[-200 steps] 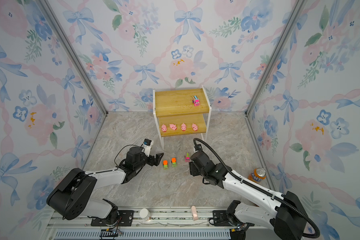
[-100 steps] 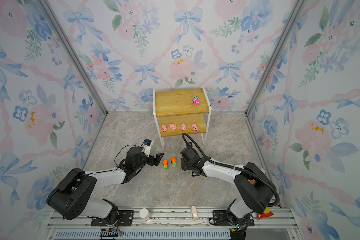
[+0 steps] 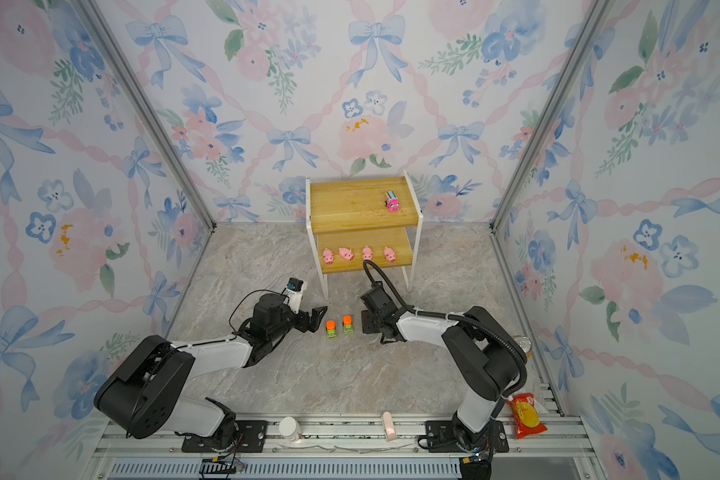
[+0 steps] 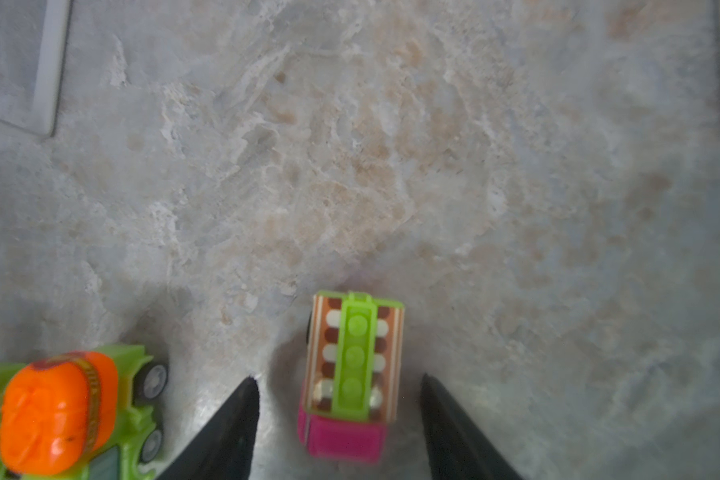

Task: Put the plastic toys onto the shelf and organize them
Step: 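Lower the right gripper onto the pink green-topped truck and close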

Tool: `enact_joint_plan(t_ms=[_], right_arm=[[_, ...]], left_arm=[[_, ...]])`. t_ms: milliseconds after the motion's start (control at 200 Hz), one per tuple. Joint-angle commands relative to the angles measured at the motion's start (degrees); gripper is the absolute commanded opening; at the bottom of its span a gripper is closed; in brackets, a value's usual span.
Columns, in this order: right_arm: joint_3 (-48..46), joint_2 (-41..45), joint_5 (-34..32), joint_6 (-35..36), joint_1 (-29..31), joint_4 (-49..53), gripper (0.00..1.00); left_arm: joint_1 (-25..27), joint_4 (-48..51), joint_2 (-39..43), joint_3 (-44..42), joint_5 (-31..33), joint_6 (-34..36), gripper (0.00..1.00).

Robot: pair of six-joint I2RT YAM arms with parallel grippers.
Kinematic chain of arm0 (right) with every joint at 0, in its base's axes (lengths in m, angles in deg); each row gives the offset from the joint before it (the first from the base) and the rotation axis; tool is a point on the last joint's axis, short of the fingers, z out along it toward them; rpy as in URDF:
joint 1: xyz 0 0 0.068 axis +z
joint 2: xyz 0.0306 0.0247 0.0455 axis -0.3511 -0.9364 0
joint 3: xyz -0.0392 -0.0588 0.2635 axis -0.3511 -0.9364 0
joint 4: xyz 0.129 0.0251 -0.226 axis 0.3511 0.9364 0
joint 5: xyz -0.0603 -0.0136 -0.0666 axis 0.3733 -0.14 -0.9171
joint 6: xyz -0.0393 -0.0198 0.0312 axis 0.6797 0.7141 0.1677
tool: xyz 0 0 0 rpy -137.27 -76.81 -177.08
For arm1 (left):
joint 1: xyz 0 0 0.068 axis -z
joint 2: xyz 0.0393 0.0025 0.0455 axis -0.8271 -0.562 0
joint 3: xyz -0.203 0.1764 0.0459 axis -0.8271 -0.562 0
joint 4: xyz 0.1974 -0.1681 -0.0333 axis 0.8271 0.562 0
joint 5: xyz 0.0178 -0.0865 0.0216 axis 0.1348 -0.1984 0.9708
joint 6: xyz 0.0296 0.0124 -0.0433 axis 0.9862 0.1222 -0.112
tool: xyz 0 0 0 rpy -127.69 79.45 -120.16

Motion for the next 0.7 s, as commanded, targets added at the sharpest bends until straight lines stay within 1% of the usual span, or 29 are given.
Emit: enact_joint_plan(t_ms=[0,130,255,415,580,695], right_arm=[[2.0,-1.5,1.0,1.1,-0.9,-1.0,0.62],[3.4,-2.4,1.0,1.9,-1.2,-0.1,0.58],[3.8,-2.8,1.5,2.4,-1.2,0.1,0.46],[3.7,-2.5,2.0,2.5,-1.1,0.5,0.37],[3.4,-0.9,2.2,3.0,-0.9,1.3,0.27],[3.7,1.2,2.3,3.8,-0.1,3.3,0.24]], left_arm=[[0.2,-0.1,-0.6,-0.3,0.3,0.0,0.98],[0.2,-0.1,-0.8,-0.3,0.5,0.0,0.98],[0.2,-0.1,-0.5,-0.4,0.8,0.0,0.98],[0.2,-0.1,-0.2,-0.6,1.0,0.1,0.98],[0.2,-0.1,-0.1,-0.7,1.1,0.1,0.98],[0.2,-0.1,-0.1,-0.8,1.1,0.1,0.98]])
